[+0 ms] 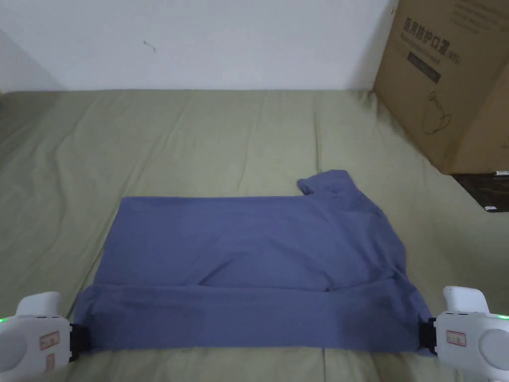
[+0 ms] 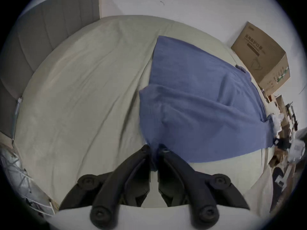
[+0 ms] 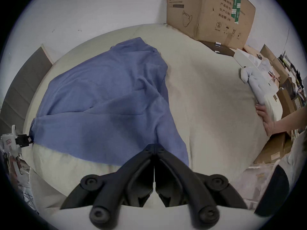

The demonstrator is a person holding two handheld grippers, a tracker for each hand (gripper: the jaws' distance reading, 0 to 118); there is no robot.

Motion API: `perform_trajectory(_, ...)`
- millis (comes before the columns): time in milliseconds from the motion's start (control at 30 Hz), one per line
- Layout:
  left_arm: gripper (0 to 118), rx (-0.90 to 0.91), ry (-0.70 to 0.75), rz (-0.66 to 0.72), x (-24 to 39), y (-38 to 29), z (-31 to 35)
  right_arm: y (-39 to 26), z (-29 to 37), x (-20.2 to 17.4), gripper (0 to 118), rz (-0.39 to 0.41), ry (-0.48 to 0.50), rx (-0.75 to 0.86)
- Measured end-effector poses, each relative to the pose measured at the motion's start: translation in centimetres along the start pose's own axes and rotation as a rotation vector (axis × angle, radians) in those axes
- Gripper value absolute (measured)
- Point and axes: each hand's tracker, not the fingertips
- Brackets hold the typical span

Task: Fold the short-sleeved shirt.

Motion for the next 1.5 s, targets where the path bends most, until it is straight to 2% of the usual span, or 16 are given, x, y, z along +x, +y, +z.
perform_trajectory(67, 6, 0.018, 0.036, -0.075, 0.5, -0.1, 0.4, 0.3, 0.5, -0.5, 80, -0.025, -0.026, 0.013)
perform_trajectory(100, 6, 0.013, 0.045, -0.105, 0.8, -0.2, 0.6, 0.4, 0.4, -0.2, 89, -0.057, -0.030, 0.019)
perform_trajectory(233, 6, 0.023, 0.056, -0.131, 1.9, -0.4, 1.8, 0.6, -0.8, 1.3, 83, -0.116, -0.009, 0.010)
perform_trajectory(267, 6, 0.025, 0.056, -0.130, 2.4, -0.3, 2.1, 0.5, -1.6, 1.7, 61, -0.119, -0.010, -0.006)
perform_trajectory(333, 6, 0.028, 0.050, -0.126, 2.3, -0.3, 2.4, -0.1, -3.8, 1.9, 52, -0.119, -0.023, -0.098)
perform_trajectory(367, 6, 0.025, 0.048, -0.129, 2.4, -0.3, 2.4, -0.7, -4.6, 1.9, 13, -0.127, 0.001, -0.119)
perform_trajectory(400, 6, 0.021, 0.047, -0.135, 2.6, -0.2, 2.5, -1.1, -4.1, 1.3, 5, -0.110, -0.026, -0.075)
perform_trajectory(500, 6, 0.019, 0.048, -0.154, 2.9, -0.4, 3.2, 0.2, -1.9, -0.1, 5, -0.028, 0.101, -0.045)
perform_trajectory(567, 6, 0.028, 0.060, -0.166, 2.4, -0.2, 2.9, 0.7, -1.1, -1.1, 5, 0.082, -0.017, -0.030)
perform_trajectory(1100, 10, -0.045, 0.098, -0.222, 1.8, -5.6, 5.5, -3.8, 1.7, 0.8, 6, 0.062, 0.010, -0.105)
perform_trajectory(1133, 22, -0.058, 0.111, -0.231, 1.7, -6.2, 5.0, -4.3, 1.1, 0.8, 10, 0.059, 0.017, -0.120)
perform_trajectory(1200, 86, -0.056, 0.110, -0.225, 1.1, -6.7, 4.0, -4.8, 1.0, 0.6, 58, 0.064, 0.015, -0.109)
perform_trajectory(1233, 105, -0.061, 0.112, -0.199, 0.9, -6.5, 3.9, -4.3, 1.0, 0.6, 84, 0.074, -0.007, -0.105)
perform_trajectory(1300, 103, -0.058, 0.127, -0.188, 1.0, -6.2, 4.1, -3.3, 1.5, 0.4, 88, 0.097, -0.060, -0.092)
perform_trajectory(1433, 98, 0.046, 0.123, -0.151, 2.2, -3.5, 6.1, 0.5, 3.7, -0.1, 88, 0.043, -0.016, 0.010)
perform_trajectory(1500, 52, 0.110, 0.077, -0.118, 3.0, -1.7, 7.0, 2.8, 4.4, -0.7, 82, 0.041, 0.015, 0.073)
